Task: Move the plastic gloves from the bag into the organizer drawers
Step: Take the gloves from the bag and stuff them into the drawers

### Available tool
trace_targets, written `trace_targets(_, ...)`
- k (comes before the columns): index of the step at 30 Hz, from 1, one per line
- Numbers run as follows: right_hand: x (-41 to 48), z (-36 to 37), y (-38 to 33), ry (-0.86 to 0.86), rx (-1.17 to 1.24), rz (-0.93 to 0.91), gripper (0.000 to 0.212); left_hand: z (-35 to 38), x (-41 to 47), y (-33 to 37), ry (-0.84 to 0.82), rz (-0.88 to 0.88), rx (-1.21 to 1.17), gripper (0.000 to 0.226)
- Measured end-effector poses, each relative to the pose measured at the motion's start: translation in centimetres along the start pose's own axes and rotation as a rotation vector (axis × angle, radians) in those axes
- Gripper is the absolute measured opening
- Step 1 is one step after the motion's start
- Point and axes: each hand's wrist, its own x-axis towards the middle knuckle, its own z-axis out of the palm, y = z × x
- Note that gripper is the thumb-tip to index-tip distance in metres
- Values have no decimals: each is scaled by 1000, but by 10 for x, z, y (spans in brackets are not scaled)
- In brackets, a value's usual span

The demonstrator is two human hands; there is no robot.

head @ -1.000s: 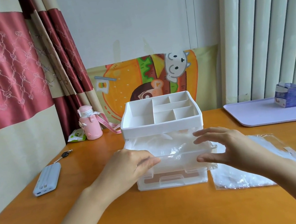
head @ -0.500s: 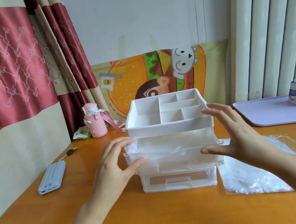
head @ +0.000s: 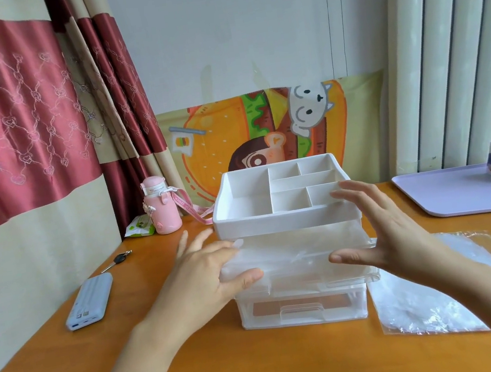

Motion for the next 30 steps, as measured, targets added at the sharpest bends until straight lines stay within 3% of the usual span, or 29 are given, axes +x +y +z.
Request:
trace_targets(3, 3, 3, -2, -10, 8, 24, 96, -4, 4, 8, -83, -12, 81, 103)
trace_targets(7, 6, 4, -2, -4, 5, 47, 97, -13, 7, 19, -206, -61, 121, 69)
trace_targets(12, 10, 6, -3, 22, 14, 50, 94, -28, 7, 17, -75, -57, 53, 49)
trace_targets(16, 11, 7, -3, 29, -6, 51, 94, -30, -5, 16, 133, -31, -1, 45)
trace_targets(19, 13, 8, -4, 30, -4, 66, 92, -25, -9, 16, 196, -40, -56, 57)
trace_targets(22, 15, 8, -6, 30, -4, 77, 92, -16, -6, 12, 178, -44, -100, 66)
trace_targets(25, 17, 11, -8, 47, -10, 91, 92, -7, -5, 10, 140, -54, -141, 55)
trace_targets(30, 19, 16, -10, 72, -22, 93, 91, -3, -1, 17, 76, 83, -83, 40)
